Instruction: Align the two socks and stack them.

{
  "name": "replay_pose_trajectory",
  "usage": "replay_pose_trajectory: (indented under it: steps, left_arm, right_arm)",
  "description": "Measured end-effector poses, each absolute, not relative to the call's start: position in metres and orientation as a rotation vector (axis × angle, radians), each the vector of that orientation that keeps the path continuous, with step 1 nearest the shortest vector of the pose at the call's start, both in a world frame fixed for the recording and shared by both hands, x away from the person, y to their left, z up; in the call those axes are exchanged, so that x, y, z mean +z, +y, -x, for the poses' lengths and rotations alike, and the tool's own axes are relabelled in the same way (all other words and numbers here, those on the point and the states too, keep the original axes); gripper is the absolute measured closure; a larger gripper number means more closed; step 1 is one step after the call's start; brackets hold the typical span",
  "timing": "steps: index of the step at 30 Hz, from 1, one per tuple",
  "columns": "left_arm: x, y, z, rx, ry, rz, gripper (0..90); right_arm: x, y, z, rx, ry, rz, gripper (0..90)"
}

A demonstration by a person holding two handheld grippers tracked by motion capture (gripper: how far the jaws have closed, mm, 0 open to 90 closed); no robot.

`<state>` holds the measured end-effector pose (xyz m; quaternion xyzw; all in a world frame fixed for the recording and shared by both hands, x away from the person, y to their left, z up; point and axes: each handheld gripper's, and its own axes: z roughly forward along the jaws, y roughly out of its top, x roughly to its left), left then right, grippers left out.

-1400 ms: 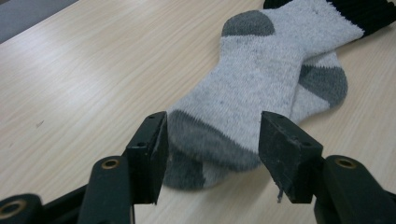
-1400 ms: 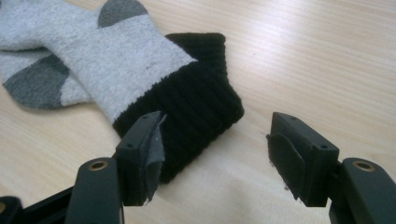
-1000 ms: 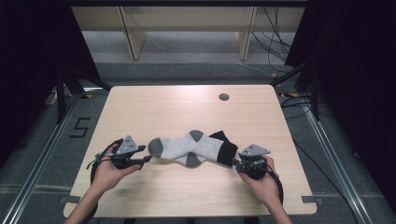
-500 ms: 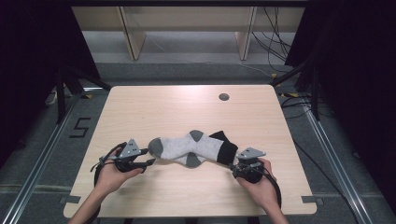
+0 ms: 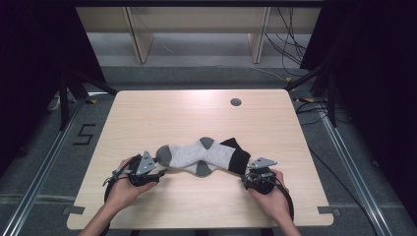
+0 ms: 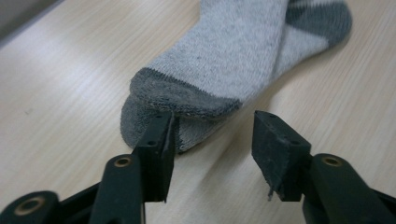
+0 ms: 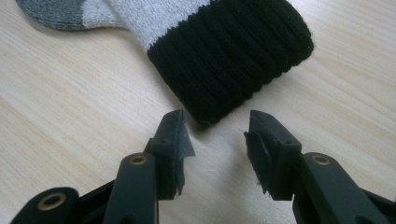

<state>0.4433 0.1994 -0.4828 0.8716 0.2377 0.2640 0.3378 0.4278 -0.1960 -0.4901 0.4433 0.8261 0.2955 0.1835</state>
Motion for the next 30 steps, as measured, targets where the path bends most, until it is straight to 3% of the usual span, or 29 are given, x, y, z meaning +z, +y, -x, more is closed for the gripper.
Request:
replay_pose_trajectory:
  steps: [7, 14, 21, 30]
  left_arm:
    - [-0.486, 0.206, -0.454, 0.639, 0.717, -2.204, 48.3]
    - [-0.479, 0.197, -0.441, 0.789, 0.565, -2.241, 49.0]
    - [-0.475, 0.189, -0.443, 0.798, 0.439, -2.294, 48.7]
    - [-0.47, 0.143, -0.46, 0.627, 0.313, -2.303, 48.7]
  right_arm:
    - [-0.489, -0.194, -0.429, 0.833, 2.338, -1.221, 58.9]
    - [-0.49, -0.193, -0.43, 0.836, 2.343, -1.236, 59.3]
    - [-0.489, -0.193, -0.431, 0.837, 2.334, -1.231, 59.1]
    - [-0.488, -0.194, -0.433, 0.842, 2.332, -1.257, 58.7]
